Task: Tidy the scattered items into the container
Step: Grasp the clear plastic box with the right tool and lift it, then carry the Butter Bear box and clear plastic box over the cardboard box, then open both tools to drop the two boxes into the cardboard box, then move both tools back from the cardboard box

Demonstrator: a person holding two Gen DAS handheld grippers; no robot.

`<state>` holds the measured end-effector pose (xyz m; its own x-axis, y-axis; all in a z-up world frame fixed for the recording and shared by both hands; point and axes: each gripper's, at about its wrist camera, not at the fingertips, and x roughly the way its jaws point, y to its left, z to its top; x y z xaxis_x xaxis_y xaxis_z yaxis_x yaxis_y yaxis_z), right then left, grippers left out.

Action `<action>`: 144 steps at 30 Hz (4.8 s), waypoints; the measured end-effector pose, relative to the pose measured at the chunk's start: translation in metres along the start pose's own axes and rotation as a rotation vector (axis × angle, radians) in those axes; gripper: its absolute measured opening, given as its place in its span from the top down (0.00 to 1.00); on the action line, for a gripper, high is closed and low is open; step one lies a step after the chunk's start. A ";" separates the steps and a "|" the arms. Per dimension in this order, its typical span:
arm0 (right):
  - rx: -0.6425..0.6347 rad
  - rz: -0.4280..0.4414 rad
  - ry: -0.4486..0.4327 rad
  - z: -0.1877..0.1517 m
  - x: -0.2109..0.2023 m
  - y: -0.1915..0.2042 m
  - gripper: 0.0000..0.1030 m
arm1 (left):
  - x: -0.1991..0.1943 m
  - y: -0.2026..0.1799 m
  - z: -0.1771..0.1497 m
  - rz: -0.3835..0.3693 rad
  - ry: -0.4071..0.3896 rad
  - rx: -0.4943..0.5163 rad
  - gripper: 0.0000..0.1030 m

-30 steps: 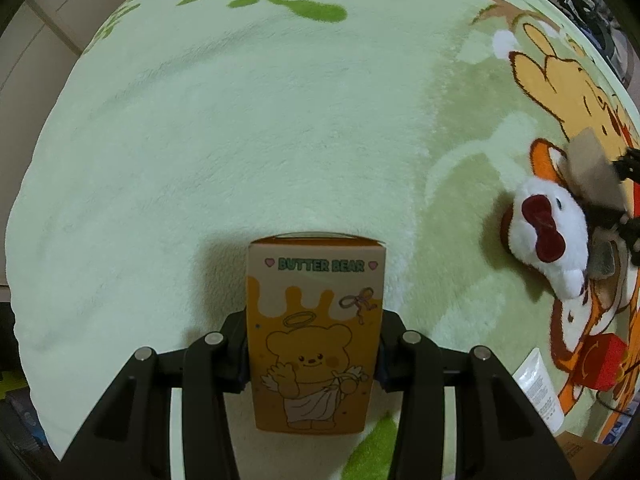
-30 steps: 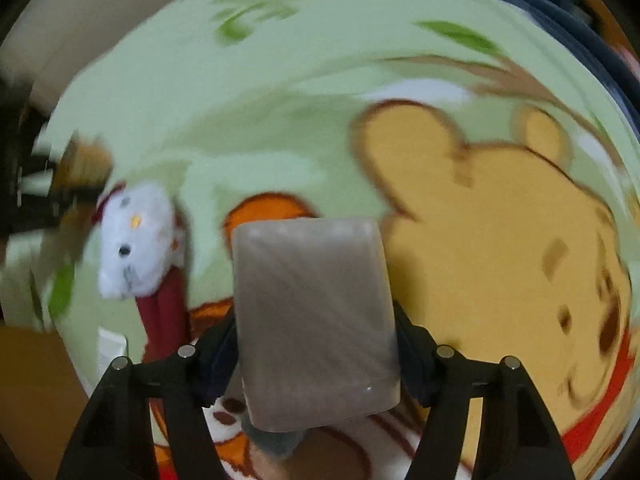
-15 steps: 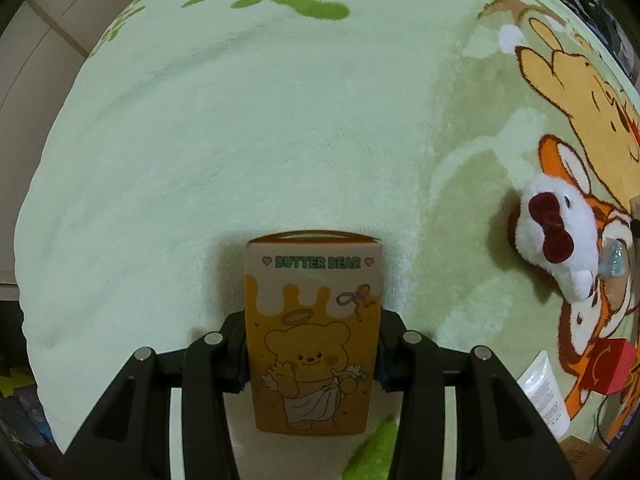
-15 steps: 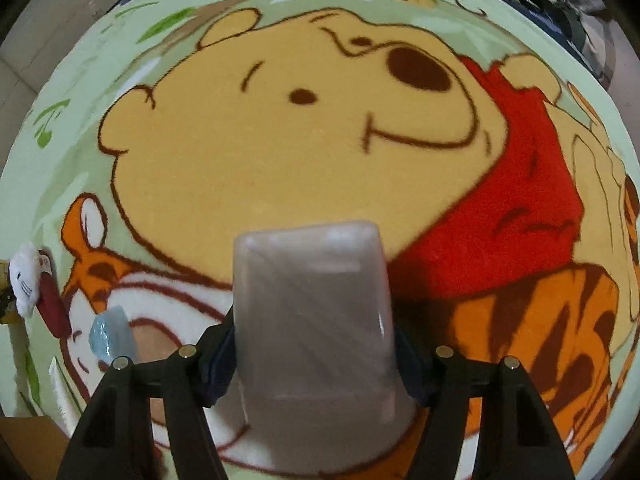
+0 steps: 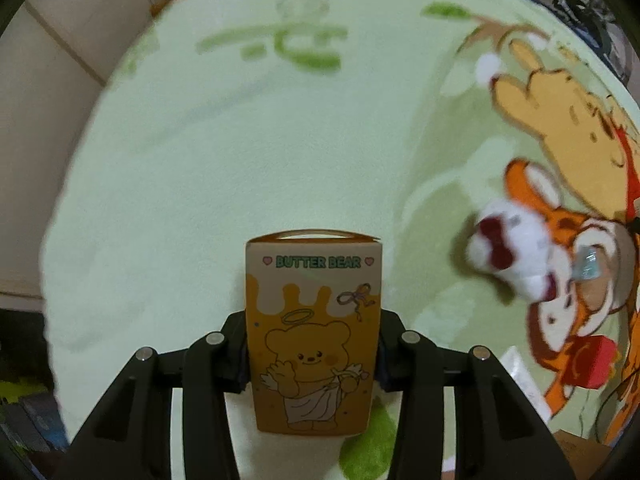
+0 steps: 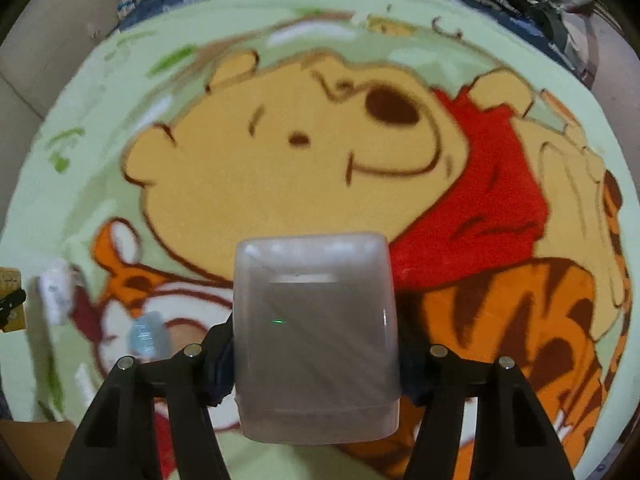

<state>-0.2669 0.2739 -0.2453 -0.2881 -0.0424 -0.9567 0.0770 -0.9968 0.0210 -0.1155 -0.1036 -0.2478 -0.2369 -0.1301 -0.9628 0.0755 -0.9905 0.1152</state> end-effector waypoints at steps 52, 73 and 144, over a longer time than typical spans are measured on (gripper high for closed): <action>-0.146 0.237 -0.240 -0.293 -0.291 0.189 0.38 | -0.250 -0.026 -0.154 -0.045 -0.203 -0.016 0.56; -0.144 0.212 -0.151 -0.290 -0.258 0.187 0.38 | -0.205 -0.042 -0.164 -0.059 -0.075 0.022 0.56; -0.092 0.195 -0.236 -0.239 -0.245 0.167 0.18 | -0.191 -0.051 -0.097 -0.046 -0.073 0.010 0.13</action>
<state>0.0448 0.1336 -0.0767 -0.4722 -0.2576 -0.8430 0.2354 -0.9585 0.1610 0.0200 -0.0241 -0.0932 -0.3098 -0.0872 -0.9468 0.0536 -0.9958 0.0742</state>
